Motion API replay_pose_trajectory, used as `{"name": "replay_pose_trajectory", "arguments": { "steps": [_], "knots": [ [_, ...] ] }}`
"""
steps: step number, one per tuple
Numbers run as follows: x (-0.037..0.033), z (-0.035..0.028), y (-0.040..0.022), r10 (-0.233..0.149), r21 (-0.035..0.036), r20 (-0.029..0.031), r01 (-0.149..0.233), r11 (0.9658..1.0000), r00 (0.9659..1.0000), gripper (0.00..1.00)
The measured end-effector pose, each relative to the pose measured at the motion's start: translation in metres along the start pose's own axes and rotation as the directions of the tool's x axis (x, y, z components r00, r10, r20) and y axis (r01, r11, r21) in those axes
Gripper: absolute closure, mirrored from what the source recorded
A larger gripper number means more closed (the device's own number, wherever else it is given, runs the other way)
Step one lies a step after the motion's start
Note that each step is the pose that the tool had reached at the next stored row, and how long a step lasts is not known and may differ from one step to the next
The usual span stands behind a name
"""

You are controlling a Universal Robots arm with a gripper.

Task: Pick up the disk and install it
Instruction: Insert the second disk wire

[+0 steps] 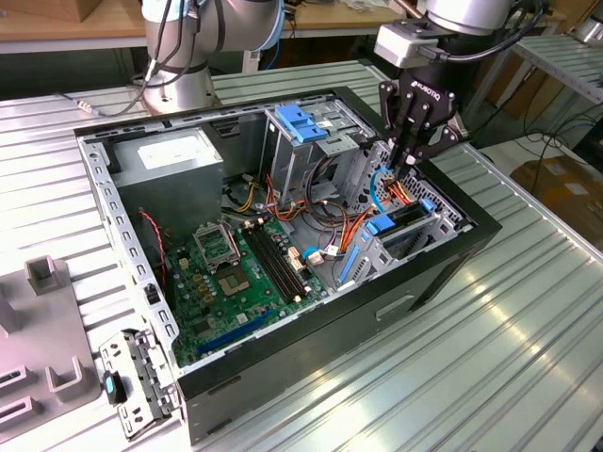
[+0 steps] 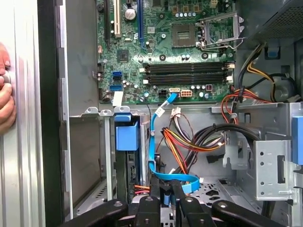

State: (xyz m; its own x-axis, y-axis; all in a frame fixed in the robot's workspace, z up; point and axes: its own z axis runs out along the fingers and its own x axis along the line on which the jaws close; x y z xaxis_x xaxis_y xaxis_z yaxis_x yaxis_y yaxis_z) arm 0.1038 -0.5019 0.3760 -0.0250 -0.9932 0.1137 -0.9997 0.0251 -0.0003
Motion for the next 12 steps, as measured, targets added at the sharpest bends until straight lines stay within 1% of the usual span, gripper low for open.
{"name": "replay_pose_trajectory", "arguments": {
  "steps": [1,2,4,6,7,10,12],
  "knots": [
    [-0.0003,0.0016,0.0000,0.000,0.0001,-0.0067,0.000,1.0000,1.0000,0.78],
    [-0.0005,0.0035,0.0000,0.000,0.0004,-0.0139,0.000,1.0000,0.9999,0.89],
    [-0.0008,0.0051,0.0000,0.000,0.0006,-0.0221,0.000,1.0000,0.9998,0.89],
    [-0.0010,0.0063,0.0000,0.000,0.0009,-0.0354,0.000,1.0000,0.9994,0.89],
    [-0.0012,0.0068,0.0000,0.000,0.0011,-0.0444,0.000,1.0000,0.9990,0.89],
    [-0.0016,0.0081,0.0000,0.000,0.0016,-0.0622,0.000,1.0000,0.9981,0.89],
    [-0.0019,0.0090,0.0000,0.000,0.0018,-0.0731,0.000,1.0000,0.9973,0.76]
  ]
}}
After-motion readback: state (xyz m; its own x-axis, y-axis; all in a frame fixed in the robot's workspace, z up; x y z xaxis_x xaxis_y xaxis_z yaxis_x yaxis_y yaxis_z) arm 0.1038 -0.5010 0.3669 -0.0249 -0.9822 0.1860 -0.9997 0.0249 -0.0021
